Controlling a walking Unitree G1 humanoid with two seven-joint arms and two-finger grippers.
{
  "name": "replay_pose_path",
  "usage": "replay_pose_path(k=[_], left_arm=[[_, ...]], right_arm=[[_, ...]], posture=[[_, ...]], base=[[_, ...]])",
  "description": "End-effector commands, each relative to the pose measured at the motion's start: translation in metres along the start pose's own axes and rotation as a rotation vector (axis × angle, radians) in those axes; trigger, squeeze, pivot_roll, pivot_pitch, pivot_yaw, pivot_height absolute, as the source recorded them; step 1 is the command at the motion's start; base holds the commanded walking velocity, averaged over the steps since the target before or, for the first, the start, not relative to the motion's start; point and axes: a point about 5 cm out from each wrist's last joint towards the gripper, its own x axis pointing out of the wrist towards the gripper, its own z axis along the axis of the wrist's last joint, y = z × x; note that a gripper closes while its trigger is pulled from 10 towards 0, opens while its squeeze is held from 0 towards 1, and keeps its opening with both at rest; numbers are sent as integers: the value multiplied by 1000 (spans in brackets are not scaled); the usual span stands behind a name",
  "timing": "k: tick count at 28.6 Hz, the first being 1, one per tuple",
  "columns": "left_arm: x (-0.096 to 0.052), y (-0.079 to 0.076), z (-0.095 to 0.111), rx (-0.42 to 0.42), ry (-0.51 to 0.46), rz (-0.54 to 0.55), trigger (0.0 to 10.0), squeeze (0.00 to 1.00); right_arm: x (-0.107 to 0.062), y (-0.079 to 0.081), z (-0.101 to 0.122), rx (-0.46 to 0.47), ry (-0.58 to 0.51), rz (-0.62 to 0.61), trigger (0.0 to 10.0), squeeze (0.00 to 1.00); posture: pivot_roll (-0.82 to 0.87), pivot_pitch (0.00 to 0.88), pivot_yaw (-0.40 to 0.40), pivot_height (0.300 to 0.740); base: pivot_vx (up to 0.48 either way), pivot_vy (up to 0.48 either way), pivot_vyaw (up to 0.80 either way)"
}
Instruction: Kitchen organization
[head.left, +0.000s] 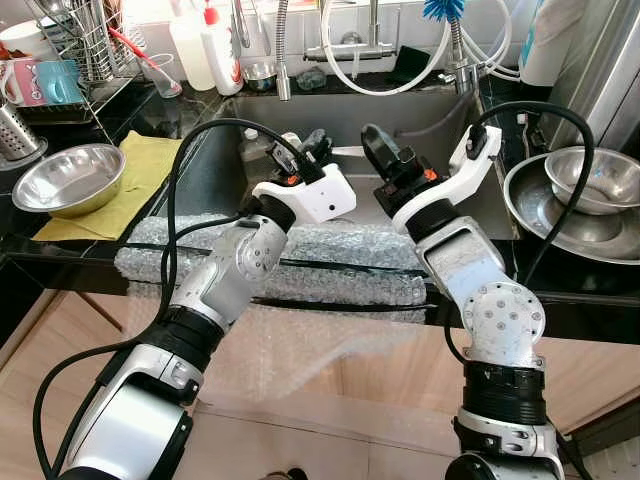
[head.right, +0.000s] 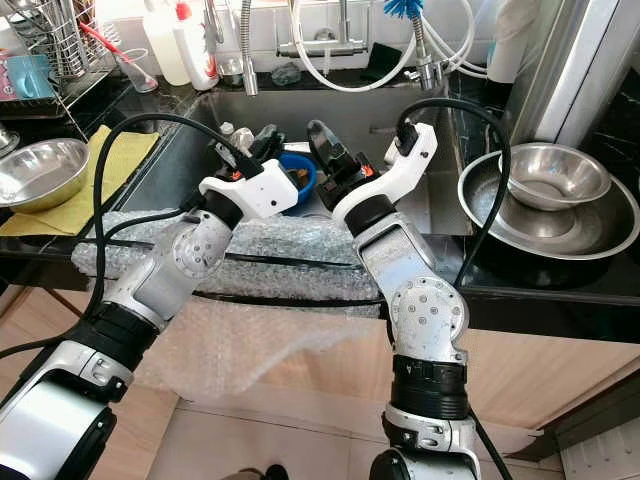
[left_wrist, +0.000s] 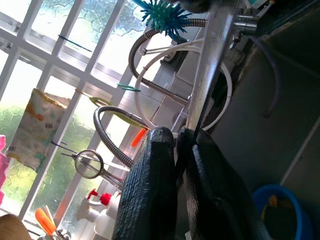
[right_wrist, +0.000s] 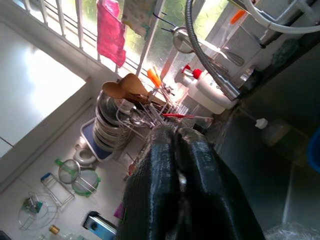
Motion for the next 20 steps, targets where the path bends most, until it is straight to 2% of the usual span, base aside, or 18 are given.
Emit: replay_pose_path(k=[1, 11, 14, 18, 19, 20], left_arm=[[0, 9, -6, -7, 28, 35, 0, 0], [0, 9, -6, -8, 25, 33, 0, 0], [0, 8, -6, -9, 23, 30, 0, 0], [0, 7, -6, -19, 25, 32, 0, 0], [0, 7, -6, -22, 27, 33, 0, 0], [-1, 7, -7, -29, 31, 34, 0, 0]], right_arm=[[2, 3, 5, 7, -35, 8, 10000, 1000], [3, 3, 8, 8, -68, -2, 10000, 1000], [3, 4, 13, 10, -101, 0, 10000, 1000], [2, 6, 26, -6, -199, -1, 10000, 1000], [2, 7, 29, -8, -220, 1, 10000, 247], [1, 9, 35, -11, -255, 9, 10000, 0]], posture=[[-71, 92, 103, 740], [-69, 90, 103, 740], [-71, 90, 104, 740], [-70, 89, 105, 740], [-70, 90, 105, 740], [-72, 90, 105, 740]], base=[[0, 0, 0], [0, 0, 0], [0, 0, 0], [0, 0, 0], [0, 0, 0], [0, 0, 0]])
